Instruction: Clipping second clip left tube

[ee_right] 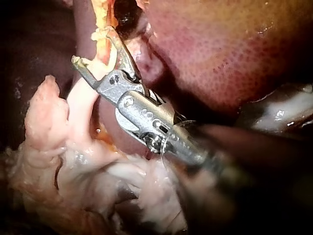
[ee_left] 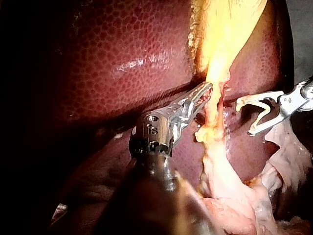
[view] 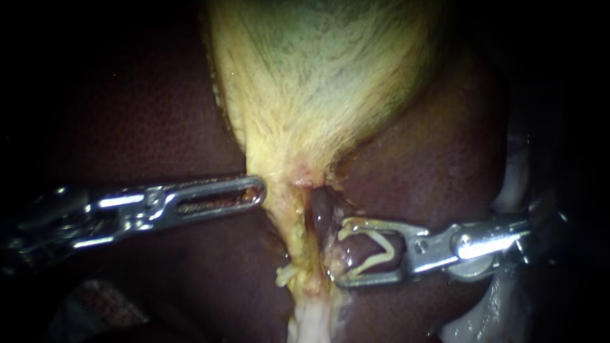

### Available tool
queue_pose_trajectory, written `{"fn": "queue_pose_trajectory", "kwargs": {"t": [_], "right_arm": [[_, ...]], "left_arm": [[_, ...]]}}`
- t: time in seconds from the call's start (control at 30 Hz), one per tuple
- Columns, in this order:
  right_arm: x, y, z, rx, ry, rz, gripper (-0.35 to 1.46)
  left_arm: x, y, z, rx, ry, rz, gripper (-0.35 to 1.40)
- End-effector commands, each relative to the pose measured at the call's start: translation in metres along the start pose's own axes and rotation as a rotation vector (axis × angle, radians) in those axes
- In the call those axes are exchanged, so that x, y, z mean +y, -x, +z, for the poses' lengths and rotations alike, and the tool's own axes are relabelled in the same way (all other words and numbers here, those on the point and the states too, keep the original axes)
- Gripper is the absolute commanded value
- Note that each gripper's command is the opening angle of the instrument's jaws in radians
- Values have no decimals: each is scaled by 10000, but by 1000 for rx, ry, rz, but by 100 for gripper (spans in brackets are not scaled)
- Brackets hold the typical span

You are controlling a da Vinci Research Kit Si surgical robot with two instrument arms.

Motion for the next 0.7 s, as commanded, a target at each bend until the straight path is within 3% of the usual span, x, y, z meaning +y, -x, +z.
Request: {"fn": "queue_pose_trajectory", "kwargs": {"t": [0.03,0.17,0.47,0.7], "right_arm": [[-1,1,5,-2,-2,-1,59],[-1,8,21,-2,-9,-7,59],[14,39,56,-4,-30,-29,59],[27,53,52,-11,-33,-33,60]], "left_arm": [[0,0,0,-1,1,0,-33],[-1,0,0,-1,1,0,-33],[-1,0,0,-1,2,0,-33],[-5,-1,-4,-1,2,0,-33]]}}
